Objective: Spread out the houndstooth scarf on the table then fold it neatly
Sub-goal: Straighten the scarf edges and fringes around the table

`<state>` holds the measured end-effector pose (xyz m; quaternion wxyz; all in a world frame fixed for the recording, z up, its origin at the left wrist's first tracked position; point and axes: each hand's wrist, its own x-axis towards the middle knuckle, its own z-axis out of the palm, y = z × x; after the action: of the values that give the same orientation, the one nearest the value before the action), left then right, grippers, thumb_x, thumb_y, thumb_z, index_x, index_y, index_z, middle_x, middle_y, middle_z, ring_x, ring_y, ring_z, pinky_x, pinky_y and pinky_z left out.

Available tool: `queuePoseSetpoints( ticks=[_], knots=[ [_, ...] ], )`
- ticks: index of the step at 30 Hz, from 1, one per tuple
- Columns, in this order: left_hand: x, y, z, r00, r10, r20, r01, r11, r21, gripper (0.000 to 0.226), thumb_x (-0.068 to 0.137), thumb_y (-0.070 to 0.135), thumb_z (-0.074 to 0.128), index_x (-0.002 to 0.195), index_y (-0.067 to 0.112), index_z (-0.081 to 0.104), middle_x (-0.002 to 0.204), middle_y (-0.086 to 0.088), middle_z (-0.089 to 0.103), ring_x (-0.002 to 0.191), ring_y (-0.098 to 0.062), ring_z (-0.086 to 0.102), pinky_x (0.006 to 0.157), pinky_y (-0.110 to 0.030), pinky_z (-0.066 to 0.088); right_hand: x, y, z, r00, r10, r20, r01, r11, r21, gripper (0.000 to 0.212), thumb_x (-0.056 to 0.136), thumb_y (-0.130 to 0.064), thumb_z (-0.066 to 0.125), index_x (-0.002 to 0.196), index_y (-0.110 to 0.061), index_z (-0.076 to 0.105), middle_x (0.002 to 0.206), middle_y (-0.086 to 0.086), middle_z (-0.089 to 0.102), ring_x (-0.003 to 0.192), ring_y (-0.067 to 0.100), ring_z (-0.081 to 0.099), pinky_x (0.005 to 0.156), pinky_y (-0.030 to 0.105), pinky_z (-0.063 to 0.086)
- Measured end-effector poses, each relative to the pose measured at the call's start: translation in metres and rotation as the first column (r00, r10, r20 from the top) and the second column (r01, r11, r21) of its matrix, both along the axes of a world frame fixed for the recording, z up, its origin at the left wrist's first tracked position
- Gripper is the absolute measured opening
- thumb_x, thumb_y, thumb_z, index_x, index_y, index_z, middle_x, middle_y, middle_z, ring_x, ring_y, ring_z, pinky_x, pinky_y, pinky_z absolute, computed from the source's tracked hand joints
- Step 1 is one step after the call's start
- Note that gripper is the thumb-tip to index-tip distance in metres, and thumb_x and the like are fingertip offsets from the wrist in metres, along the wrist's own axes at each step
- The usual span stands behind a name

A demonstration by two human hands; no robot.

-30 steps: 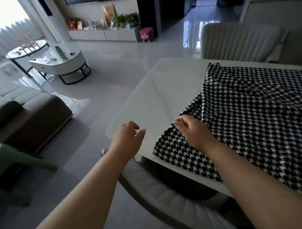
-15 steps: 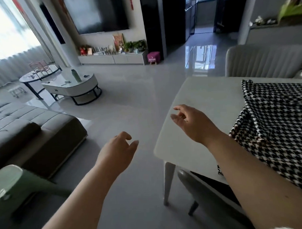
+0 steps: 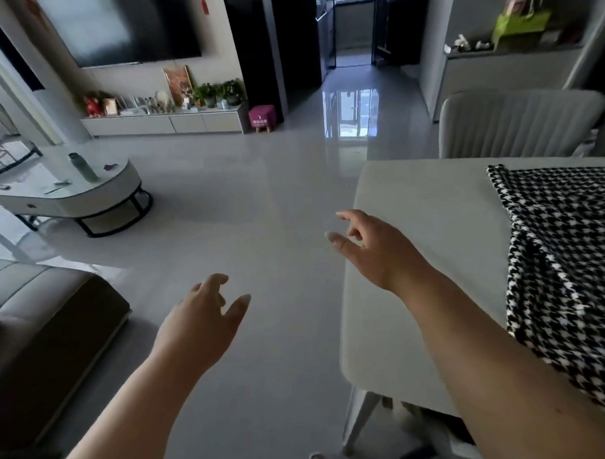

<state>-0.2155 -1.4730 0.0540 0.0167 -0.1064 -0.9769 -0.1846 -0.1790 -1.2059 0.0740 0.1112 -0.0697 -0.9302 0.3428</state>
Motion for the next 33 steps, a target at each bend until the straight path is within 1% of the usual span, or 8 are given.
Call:
queuePoseSetpoints(
  ticks=[3, 7, 12, 16, 20, 24, 28, 33],
  knots=[
    [-0.061, 0.012, 0.003, 0.998, -0.057, 0.021, 0.057, 0.998, -0.022, 0.056, 0.088, 0.06, 0.047, 0.134, 0.029, 0.043, 0.104, 0.008, 0.057, 0.096, -0.016, 0.06, 0.085, -0.035, 0.049, -0.046, 0.006, -0.004, 0.998, -0.055, 0.016, 0.056, 0.998, -0.037, 0.06, 0.089, -0.06, 0.042, 0.14, -0.028, 0.039, 0.126, -0.001, 0.055, 0.117, 0.013, 0.053, 0.09, 0.028, 0.041],
    [-0.131, 0.038, 0.004, 0.988, -0.147, 0.039, 0.149, 0.988, -0.045, 0.053, 0.09, 0.057, 0.046, 0.135, 0.029, 0.041, 0.108, 0.007, 0.057, 0.101, -0.014, 0.058, 0.082, -0.031, 0.047, -0.096, 0.018, -0.008, 0.992, -0.122, 0.043, 0.125, 0.99, -0.065, 0.06, 0.09, -0.06, 0.041, 0.14, -0.027, 0.039, 0.126, 0.0, 0.055, 0.118, 0.013, 0.052, 0.093, 0.029, 0.041],
    [-0.202, 0.077, 0.0, 0.955, -0.287, 0.071, 0.29, 0.956, -0.048, 0.054, 0.09, 0.057, 0.046, 0.135, 0.028, 0.043, 0.107, 0.007, 0.059, 0.094, -0.009, 0.054, 0.079, -0.028, 0.045, -0.132, 0.041, -0.015, 0.966, -0.243, 0.087, 0.251, 0.963, -0.094, 0.06, 0.089, -0.062, 0.04, 0.139, -0.03, 0.039, 0.124, -0.003, 0.056, 0.117, 0.012, 0.052, 0.092, 0.029, 0.042],
    [-0.255, 0.108, -0.006, 0.92, -0.379, 0.096, 0.383, 0.923, -0.024, 0.053, 0.09, 0.058, 0.046, 0.134, 0.03, 0.043, 0.109, 0.008, 0.059, 0.099, -0.011, 0.057, 0.078, -0.029, 0.046, -0.154, 0.057, -0.021, 0.928, -0.344, 0.145, 0.358, 0.929, -0.088, 0.058, 0.09, -0.061, 0.04, 0.137, -0.029, 0.04, 0.118, -0.007, 0.056, 0.114, 0.011, 0.053, 0.091, 0.028, 0.042],
    [-0.331, 0.138, -0.011, 0.868, -0.482, 0.123, 0.487, 0.873, -0.015, 0.05, 0.09, 0.058, 0.046, 0.132, 0.031, 0.045, 0.105, 0.01, 0.059, 0.097, -0.011, 0.056, 0.079, -0.03, 0.046, -0.205, 0.066, -0.02, 0.874, -0.465, 0.143, 0.478, 0.875, -0.074, 0.056, 0.091, -0.059, 0.04, 0.136, -0.026, 0.043, 0.123, -0.005, 0.057, 0.114, 0.01, 0.054, 0.091, 0.028, 0.042],
    [-0.415, 0.158, -0.006, 0.809, -0.583, 0.08, 0.585, 0.811, -0.005, 0.049, 0.09, 0.056, 0.048, 0.13, 0.029, 0.048, 0.101, 0.008, 0.061, 0.095, -0.013, 0.057, 0.081, -0.03, 0.047, -0.272, 0.067, -0.012, 0.818, -0.563, 0.116, 0.57, 0.821, -0.039, 0.057, 0.091, -0.058, 0.04, 0.137, -0.024, 0.042, 0.123, -0.003, 0.057, 0.114, 0.013, 0.054, 0.092, 0.03, 0.042],
    [-0.497, 0.183, 0.01, 0.744, -0.667, 0.035, 0.668, 0.744, -0.024, 0.05, 0.091, 0.055, 0.047, 0.131, 0.025, 0.048, 0.1, 0.007, 0.061, 0.098, -0.016, 0.06, 0.086, -0.03, 0.048, -0.337, 0.067, -0.002, 0.769, -0.636, 0.067, 0.639, 0.767, -0.048, 0.056, 0.091, -0.058, 0.04, 0.136, -0.025, 0.044, 0.121, -0.004, 0.058, 0.112, 0.013, 0.056, 0.093, 0.03, 0.042],
    [-0.567, 0.228, 0.015, 0.675, -0.736, 0.047, 0.737, 0.675, -0.01, 0.05, 0.092, 0.055, 0.046, 0.132, 0.025, 0.047, 0.101, 0.007, 0.062, 0.099, -0.015, 0.06, 0.088, -0.031, 0.048, -0.39, 0.089, 0.002, 0.713, -0.695, 0.093, 0.7, 0.714, -0.029, 0.055, 0.091, -0.057, 0.038, 0.136, -0.026, 0.043, 0.117, -0.006, 0.057, 0.11, 0.012, 0.055, 0.09, 0.027, 0.041]
  ],
)
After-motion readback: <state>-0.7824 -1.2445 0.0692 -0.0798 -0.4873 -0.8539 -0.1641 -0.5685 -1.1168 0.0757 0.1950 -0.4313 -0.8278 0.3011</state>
